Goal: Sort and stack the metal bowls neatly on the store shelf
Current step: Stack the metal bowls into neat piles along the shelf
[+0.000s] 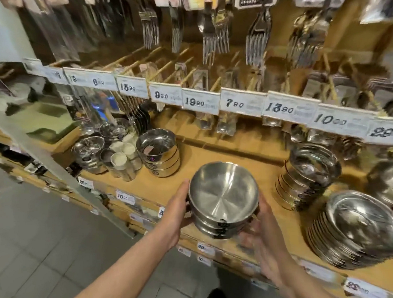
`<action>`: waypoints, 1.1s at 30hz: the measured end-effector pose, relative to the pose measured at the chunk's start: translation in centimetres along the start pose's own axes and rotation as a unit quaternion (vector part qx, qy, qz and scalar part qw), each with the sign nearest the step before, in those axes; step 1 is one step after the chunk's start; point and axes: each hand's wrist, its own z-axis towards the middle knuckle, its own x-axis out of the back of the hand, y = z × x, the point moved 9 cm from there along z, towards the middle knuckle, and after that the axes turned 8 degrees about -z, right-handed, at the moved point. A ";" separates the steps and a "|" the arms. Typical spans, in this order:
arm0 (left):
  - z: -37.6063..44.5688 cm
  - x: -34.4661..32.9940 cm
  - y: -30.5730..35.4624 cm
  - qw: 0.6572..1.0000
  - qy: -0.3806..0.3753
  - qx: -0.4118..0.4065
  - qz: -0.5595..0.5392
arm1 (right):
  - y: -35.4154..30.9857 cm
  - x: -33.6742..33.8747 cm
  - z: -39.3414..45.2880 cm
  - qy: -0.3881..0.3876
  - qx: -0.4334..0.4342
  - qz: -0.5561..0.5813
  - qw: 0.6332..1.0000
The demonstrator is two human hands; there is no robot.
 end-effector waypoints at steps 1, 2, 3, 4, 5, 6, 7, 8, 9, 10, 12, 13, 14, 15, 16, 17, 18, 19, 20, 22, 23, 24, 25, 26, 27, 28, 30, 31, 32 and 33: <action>1.7 -0.1 0.2 1.000 -0.002 0.004 0.004 | -0.1 -0.5 1.7 -0.001 -0.005 0.011 1.000; 3.3 -0.2 0.5 1.000 -0.007 0.004 0.007 | -0.4 -1.1 3.0 0.002 -0.007 0.025 1.000; 5.0 -0.2 0.9 1.000 -0.012 0.003 0.009 | -0.3 -1.3 5.0 0.008 -0.005 0.047 0.999; 6.7 -0.3 1.2 1.000 -0.015 0.001 0.011 | -0.6 -1.5 6.6 0.019 -0.008 0.069 0.997; 8.2 -0.2 1.5 1.000 -0.016 0.001 0.013 | -0.6 -1.7 8.5 0.023 -0.011 0.081 0.996; 9.7 -0.3 1.6 1.000 -0.020 0.001 0.015 | -0.6 -1.9 10.0 0.028 -0.019 0.085 0.996; 11.2 -0.3 1.7 0.999 -0.028 0.000 0.019 | -0.2 -1.9 11.6 0.028 -0.021 0.083 0.996; 12.5 -0.5 1.7 0.999 -0.035 -0.001 0.019 | 0.0 -1.9 12.8 0.034 -0.020 0.077 0.996; 13.7 -0.5 1.7 0.999 -0.041 -0.002 0.018 | 0.5 -1.7 14.2 0.034 -0.007 0.064 0.997; 14.9 -0.5 1.6 0.999 -0.045 -0.002 0.021 | 0.4 -1.7 15.0 0.037 0.014 0.046 0.998; 17.0 -0.4 1.4 0.998 -0.050 0.001 0.032 | 0.6 -1.5 16.9 0.040 0.040 0.040 0.998; 18.0 -0.3 1.2 0.998 -0.049 0.005 0.031 | 0.9 -1.5 17.8 0.036 0.039 0.044 0.998; 18.9 -0.2 1.0 0.998 -0.047 0.012 0.026 | 0.9 -1.6 18.5 0.034 0.044 0.045 0.997; 19.6 -0.1 0.8 0.999 -0.046 0.018 0.022 | 1.0 -1.6 19.1 0.029 0.052 0.042 0.997; 20.3 -0.1 0.7 0.998 -0.048 0.021 0.019 | 1.1 -1.5 19.5 0.028 0.060 0.033 0.997; 20.8 -0.1 0.6 0.998 -0.052 0.021 0.016 | 1.1 -1.5 19.8 0.028 0.065 0.023 0.997; 21.1 -0.2 0.4 0.998 -0.058 0.021 0.014 | 1.1 -1.5 19.9 0.028 0.071 0.010 0.997; 21.3 -0.2 0.3 0.998 -0.063 0.021 0.012 | 1.3 -1.5 20.0 0.031 0.072 0.003 0.997; 21.5 -0.3 0.3 0.997 -0.070 0.020 0.013 | 1.3 -1.4 20.0 0.038 0.072 0.002 0.997; 21.6 -0.7 0.2 0.995 -0.093 0.016 0.012 | 1.7 -1.2 20.2 0.059 0.063 0.015 0.996; 21.6 -0.9 0.3 0.995 -0.102 0.016 0.009 | 1.8 -1.1 20.2 0.064 0.058 0.025 0.996; 21.7 -1.1 0.3 0.994 -0.108 0.013 0.005 | 1.9 -1.2 20.1 0.068 0.055 0.032 0.996; 21.8 -1.2 0.3 0.994 -0.112 0.010 -0.002 | 2.0 -1.3 19.9 0.070 0.051 0.038 0.995; 21.9 -1.2 0.2 0.993 -0.115 0.009 -0.011 | 2.0 -1.4 19.7 0.074 0.047 0.047 0.995; 21.9 -1.2 0.2 0.993 -0.118 0.009 -0.017 | 2.1 -1.3 19.6 0.080 0.042 0.060 0.994; 21.9 -1.2 0.1 0.992 -0.124 0.008 -0.020 | 2.2 -1.3 19.4 0.085 0.040 0.072 0.993; 21.9 -1.1 0.1 0.991 -0.131 0.007 -0.024 | 2.1 -1.3 19.1 0.091 0.042 0.082 0.992; 21.9 -1.0 0.0 0.991 -0.127 0.013 -0.032 | 2.0 -1.3 18.9 0.093 0.044 0.079 0.992; 22.0 -0.8 -0.1 0.991 -0.123 0.021 -0.040 | 1.9 -1.4 18.8 0.094 0.048 0.075 0.992; 22.1 -0.6 -0.2 0.992 -0.117 0.027 -0.044 | 1.8 -1.6 18.8 0.094 0.053 0.071 0.992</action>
